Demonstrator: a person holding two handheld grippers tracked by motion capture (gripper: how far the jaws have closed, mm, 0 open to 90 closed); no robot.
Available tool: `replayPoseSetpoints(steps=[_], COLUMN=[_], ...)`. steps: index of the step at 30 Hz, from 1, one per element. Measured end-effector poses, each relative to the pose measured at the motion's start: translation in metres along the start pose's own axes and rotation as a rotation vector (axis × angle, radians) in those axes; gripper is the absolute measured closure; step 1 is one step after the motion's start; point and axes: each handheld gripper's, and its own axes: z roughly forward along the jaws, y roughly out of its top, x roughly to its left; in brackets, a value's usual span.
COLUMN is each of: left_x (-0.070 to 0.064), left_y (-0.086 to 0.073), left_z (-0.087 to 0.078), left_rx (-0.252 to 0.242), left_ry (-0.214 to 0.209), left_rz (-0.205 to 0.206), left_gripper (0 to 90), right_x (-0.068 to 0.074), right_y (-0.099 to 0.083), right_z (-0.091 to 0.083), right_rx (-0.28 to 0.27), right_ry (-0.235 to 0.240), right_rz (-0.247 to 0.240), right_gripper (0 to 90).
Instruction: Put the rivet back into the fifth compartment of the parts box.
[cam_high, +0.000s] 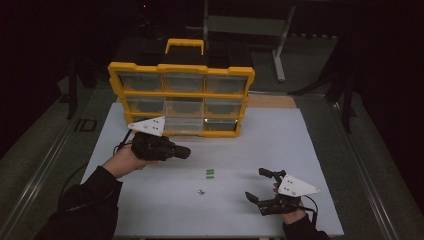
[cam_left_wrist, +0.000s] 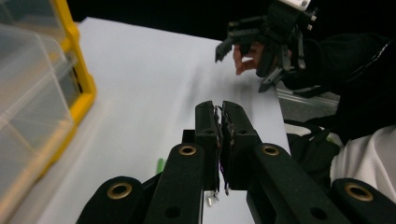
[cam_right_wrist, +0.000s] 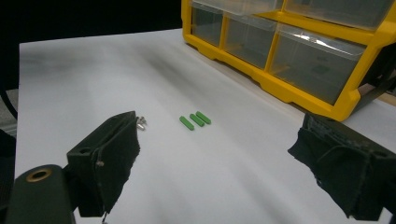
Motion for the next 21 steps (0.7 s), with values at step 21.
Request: replayPoseSetpoints(steps=[21], left_x=[0.031], left_y=[0.05], left_z=[-0.049], left_rx=[-0.122], left_ry=[0.137], left_rz=[0.035], left_gripper=[84.7], right_x=[0.0], right_y=[0.0], right_z=[0.0], right_rx=[0.0], right_ry=[0.004], right_rz=[0.001], right_gripper=[12.3])
